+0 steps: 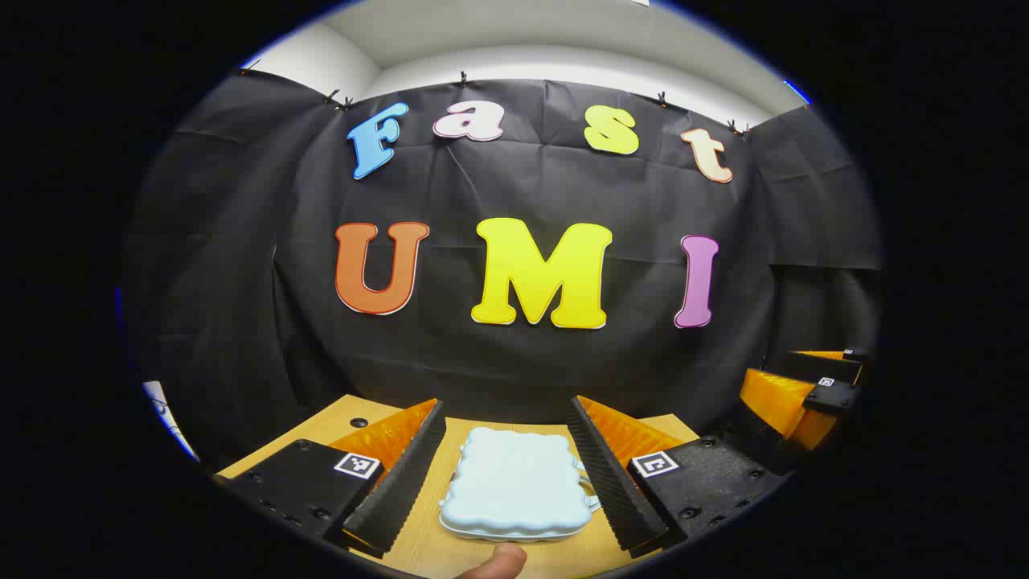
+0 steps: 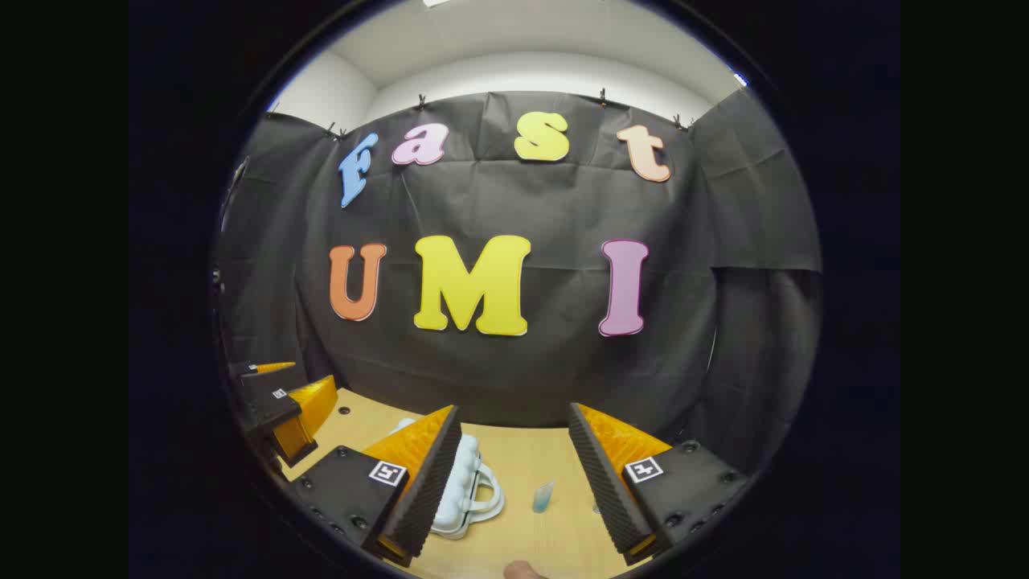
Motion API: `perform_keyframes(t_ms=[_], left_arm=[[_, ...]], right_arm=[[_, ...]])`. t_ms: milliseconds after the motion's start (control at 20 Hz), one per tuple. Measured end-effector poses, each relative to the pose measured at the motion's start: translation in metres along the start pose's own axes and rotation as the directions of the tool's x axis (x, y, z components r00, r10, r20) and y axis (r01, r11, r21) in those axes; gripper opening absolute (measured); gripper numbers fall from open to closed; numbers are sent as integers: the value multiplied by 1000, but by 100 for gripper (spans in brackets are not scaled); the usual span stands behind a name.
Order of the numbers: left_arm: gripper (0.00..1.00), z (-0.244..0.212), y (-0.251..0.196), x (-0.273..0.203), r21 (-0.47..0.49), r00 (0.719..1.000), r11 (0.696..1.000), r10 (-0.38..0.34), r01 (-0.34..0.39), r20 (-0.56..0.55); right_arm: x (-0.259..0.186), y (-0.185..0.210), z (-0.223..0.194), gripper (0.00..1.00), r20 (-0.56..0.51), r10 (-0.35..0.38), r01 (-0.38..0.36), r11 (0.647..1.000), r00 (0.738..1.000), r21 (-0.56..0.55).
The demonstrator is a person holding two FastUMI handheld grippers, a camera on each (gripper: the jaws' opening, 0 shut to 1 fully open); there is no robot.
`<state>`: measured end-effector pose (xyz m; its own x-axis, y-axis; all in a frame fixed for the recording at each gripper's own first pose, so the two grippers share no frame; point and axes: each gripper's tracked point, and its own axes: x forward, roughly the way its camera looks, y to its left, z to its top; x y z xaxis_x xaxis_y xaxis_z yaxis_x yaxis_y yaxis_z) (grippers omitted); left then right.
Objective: First open the suitcase, pack the skin care products into it, and then close the suitcase.
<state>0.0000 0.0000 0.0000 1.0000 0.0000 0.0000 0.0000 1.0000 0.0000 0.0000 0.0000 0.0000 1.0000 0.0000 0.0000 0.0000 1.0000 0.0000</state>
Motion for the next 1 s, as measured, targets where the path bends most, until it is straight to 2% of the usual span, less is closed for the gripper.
perform_keyframes(t_ms=[250, 650, 1000], left_arm=[[98, -2, -4, 5, 0, 999, 999, 34, -34, -8], [98, -5, -28, 5, 17, 1000, 1000, 4, -4, -17], [98, -16, -33, 8, 37, 999, 999, 12, -10, -40]], right_arm=[[6, -2, 2, 80, 7, 35, -34, 999, 999, -20], [10, -10, -5, 79, -10, 68, -68, 997, 998, -28], [14, -27, -15, 80, -23, 51, -52, 999, 998, -17]])
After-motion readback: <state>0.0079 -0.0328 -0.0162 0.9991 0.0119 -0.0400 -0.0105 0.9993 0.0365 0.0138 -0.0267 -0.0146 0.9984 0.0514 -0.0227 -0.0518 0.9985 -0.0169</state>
